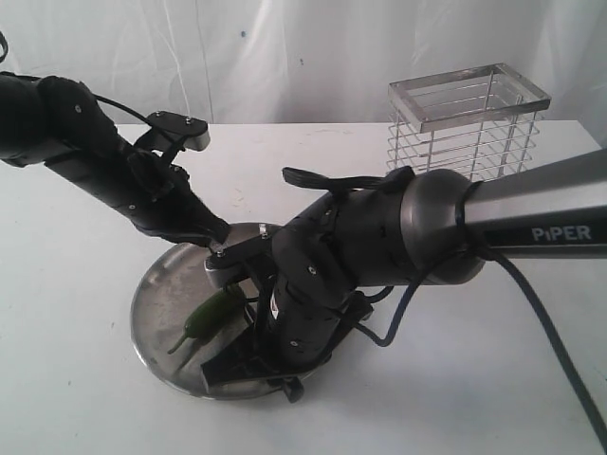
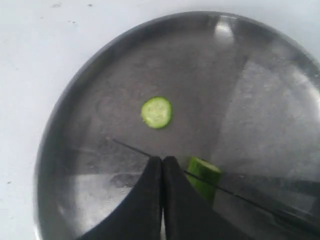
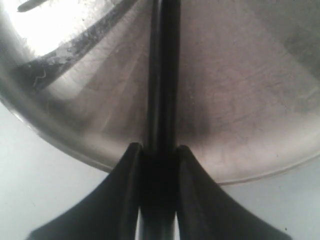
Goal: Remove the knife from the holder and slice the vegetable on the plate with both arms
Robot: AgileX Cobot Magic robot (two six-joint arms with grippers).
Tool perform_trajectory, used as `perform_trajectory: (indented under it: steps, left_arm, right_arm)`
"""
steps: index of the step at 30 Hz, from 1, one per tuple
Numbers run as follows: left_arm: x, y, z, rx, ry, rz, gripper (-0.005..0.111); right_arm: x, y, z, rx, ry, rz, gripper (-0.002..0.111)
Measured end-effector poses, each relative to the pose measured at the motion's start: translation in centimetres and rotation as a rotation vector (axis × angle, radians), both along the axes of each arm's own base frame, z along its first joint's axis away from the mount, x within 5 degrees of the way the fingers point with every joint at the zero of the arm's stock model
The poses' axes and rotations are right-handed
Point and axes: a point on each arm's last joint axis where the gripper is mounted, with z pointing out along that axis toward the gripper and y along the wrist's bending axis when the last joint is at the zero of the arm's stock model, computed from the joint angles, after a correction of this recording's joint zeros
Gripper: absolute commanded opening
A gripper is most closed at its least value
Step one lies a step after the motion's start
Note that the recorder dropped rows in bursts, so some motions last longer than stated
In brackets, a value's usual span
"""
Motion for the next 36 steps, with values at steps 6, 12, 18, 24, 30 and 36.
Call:
perform_trajectory:
  steps: [6, 12, 18, 24, 30, 36]
  left_arm:
    - [0.2, -0.6, -0.7, -0.052, 0.017, -0.033, 0.0]
    - [0.4, -0.7, -1.7, -0.051, 0.043, -0.033, 0.0]
    - [0.4, -0.8, -1.7, -0.052, 0.042, -0.033, 0.0]
    - [0.4, -0.8, -1.7, -0.052, 0.042, -0.033, 0.0]
    - [0.4, -0.8, -1.7, -0.055, 0.041, -0.031, 0.0]
    - [0.4, -0.8, -1.6, -0.065, 0.044, -0.024, 0.0]
  right_arm:
    - [0.0, -0.1, 0.0, -0.006, 0.005, 0.0, 0.0]
    - [0.0, -0.1, 0.0, -0.006, 0.005, 0.0, 0.0]
    - [0.0, -0.1, 0.0, -0.014, -0.005, 0.003, 0.0]
    - [0.1, -0.1, 0.0, -0.016, -0.007, -0.004, 0.0]
    - [0.1, -0.2, 0.0, -0.018, -0.01, -0.006, 0.0]
    - [0.1, -0.2, 0.0, -0.019, -0.011, -0.005, 0.0]
